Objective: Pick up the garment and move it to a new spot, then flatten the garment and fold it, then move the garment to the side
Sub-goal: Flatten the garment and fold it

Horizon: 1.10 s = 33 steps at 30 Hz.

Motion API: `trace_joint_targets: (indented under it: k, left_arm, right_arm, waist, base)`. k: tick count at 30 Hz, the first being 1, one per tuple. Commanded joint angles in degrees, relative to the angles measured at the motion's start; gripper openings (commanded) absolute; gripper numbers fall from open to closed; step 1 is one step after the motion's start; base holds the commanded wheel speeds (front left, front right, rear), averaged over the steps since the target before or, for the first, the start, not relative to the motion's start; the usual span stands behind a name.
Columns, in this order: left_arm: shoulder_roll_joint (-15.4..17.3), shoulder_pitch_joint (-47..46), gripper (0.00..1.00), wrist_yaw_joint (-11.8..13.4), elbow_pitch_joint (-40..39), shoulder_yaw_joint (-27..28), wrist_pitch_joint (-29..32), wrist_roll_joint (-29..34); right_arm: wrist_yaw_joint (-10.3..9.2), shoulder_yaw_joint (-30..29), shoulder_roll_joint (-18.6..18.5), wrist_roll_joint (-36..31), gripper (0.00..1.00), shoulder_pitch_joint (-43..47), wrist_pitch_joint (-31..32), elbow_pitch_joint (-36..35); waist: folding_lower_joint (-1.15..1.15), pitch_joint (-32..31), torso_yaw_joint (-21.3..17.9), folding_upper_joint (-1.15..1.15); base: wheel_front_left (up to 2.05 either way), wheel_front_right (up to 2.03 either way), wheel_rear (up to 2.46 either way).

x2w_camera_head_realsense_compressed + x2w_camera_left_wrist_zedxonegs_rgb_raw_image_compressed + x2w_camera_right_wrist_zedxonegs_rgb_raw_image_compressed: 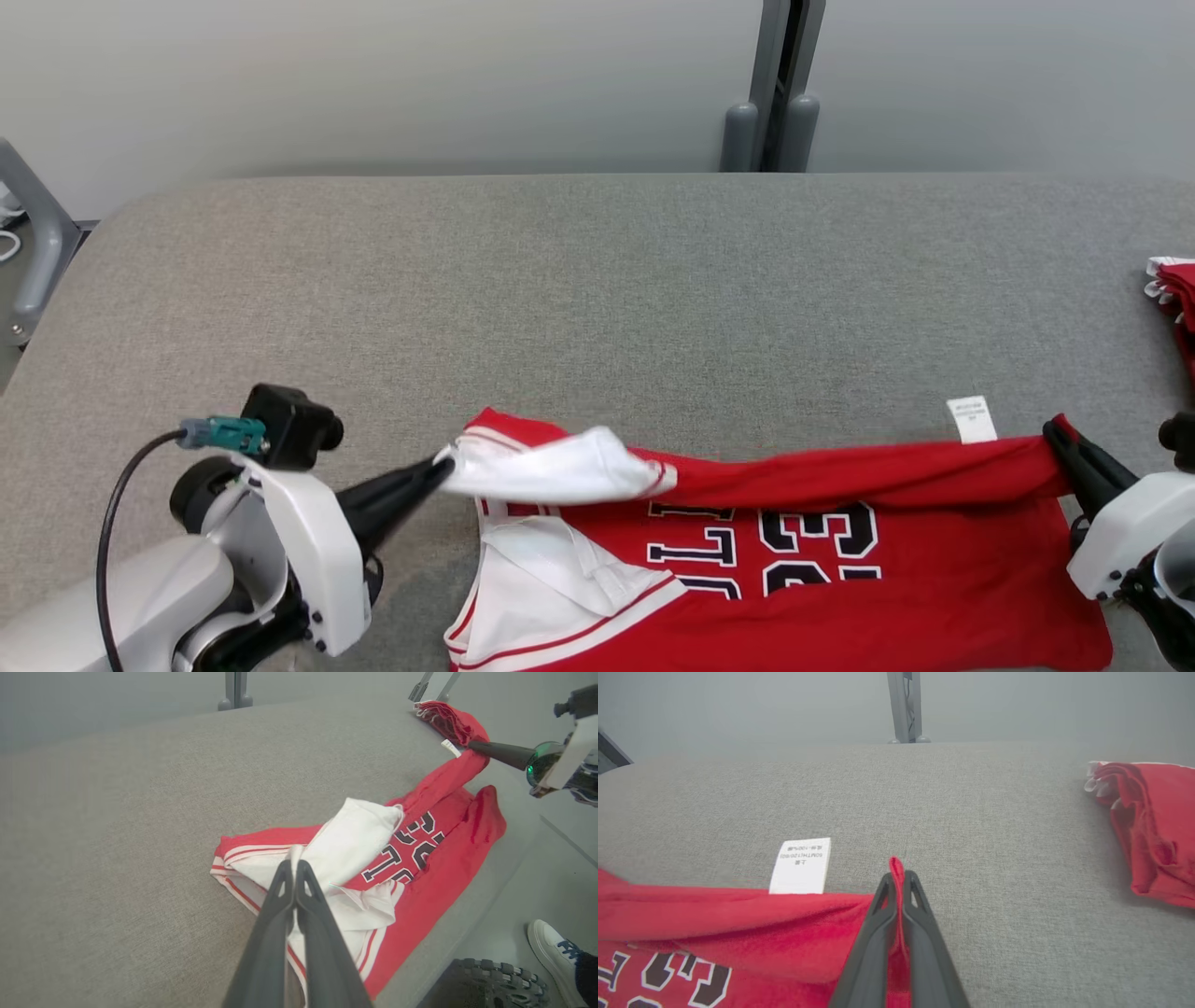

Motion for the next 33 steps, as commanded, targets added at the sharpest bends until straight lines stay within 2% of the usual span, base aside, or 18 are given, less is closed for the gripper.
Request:
trace_joint_targets:
  k: [1,9,18,24,33]
  left_arm:
    - [0.74,0.75,0.00,-0.14,-0.73,0.06,0.61,-0.34]
    - [2.62,3.83,0.00,-0.11,-6.07,-0.45,5.79,-0.60]
    - [1.94,5.19,0.00,-0.08,-7.25,-0.69,8.52,0.48]
    - [1.99,6.20,0.00,-0.70,-7.48,-0.79,11.54,0.15]
    - [0.86,8.05,0.00,-1.35,-6.47,-0.82,13.28,0.83]
  right_arm:
    - [-0.02,0.24,-0.71,0.64,0.00,0.54,-0.26,-0.46]
    - [-0.02,4.75,-3.40,3.15,0.00,1.94,-0.11,-3.89]
    - [-0.02,8.84,-5.82,5.56,0.00,-0.22,-0.12,-5.46]
    - [-0.02,10.13,-6.75,4.71,0.00,-1.33,-0.26,-7.00]
    - [-0.02,14.43,-10.87,5.60,0.00,0.14,-0.15,-12.04]
  waist:
    - [0.00,-0.18,0.07,0.00]
    - [0.00,-0.73,0.22,0.00]
    - [0.00,-0.05,-0.37,0.00]
    - [0.00,0.44,-0.66,0.00]
    - [0.00,0.16,-1.34,0.00]
  base:
    - [0.00,0.00,0.00]
    - [0.00,0.00,0.00]
    - [0.00,0.00,0.00]
    - [0.00,0.00,0.00]
    - [0.00,0.00,0.00]
